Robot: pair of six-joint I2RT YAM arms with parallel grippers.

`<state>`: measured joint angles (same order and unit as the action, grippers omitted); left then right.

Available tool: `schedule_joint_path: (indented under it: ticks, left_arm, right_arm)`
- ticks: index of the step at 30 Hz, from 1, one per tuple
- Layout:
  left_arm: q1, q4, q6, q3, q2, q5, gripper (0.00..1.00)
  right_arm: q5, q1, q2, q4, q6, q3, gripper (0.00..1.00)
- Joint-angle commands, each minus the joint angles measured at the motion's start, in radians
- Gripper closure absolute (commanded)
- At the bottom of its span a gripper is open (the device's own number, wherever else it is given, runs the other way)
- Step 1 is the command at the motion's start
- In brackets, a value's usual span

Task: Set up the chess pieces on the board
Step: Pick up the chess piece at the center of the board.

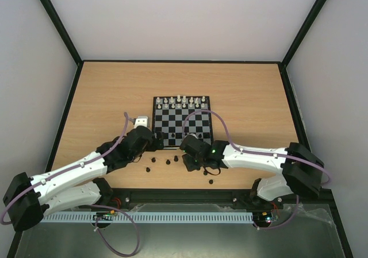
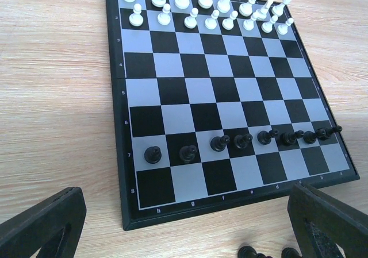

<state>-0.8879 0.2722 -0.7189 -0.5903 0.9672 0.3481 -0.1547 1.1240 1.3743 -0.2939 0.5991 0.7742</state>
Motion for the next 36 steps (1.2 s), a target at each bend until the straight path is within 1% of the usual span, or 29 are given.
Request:
schedule_joint_path:
  ticks: [1,22,33,36]
  left_arm:
    - [-0.005,0.024,-0.006,0.014,-0.024,0.015,0.01]
    - [-0.005,0.036,-0.004,0.019,-0.035,0.032,0.01]
    - [-0.006,0.048,-0.006,0.021,-0.053,0.038,0.01]
    - [-0.006,0.048,-0.006,0.022,-0.049,0.037,0.01]
  right_arm:
    - [-0.011,0.016,0.053,-0.036,-0.018,0.037,0.52]
    - [-0.049,0.017,0.171,-0.015,-0.025,0.087,0.69]
    - [-0.058,0.018,0.180,-0.026,-0.025,0.104,0.89]
    - [-0.077,0.018,0.164,-0.042,-0.027,0.117,0.91]
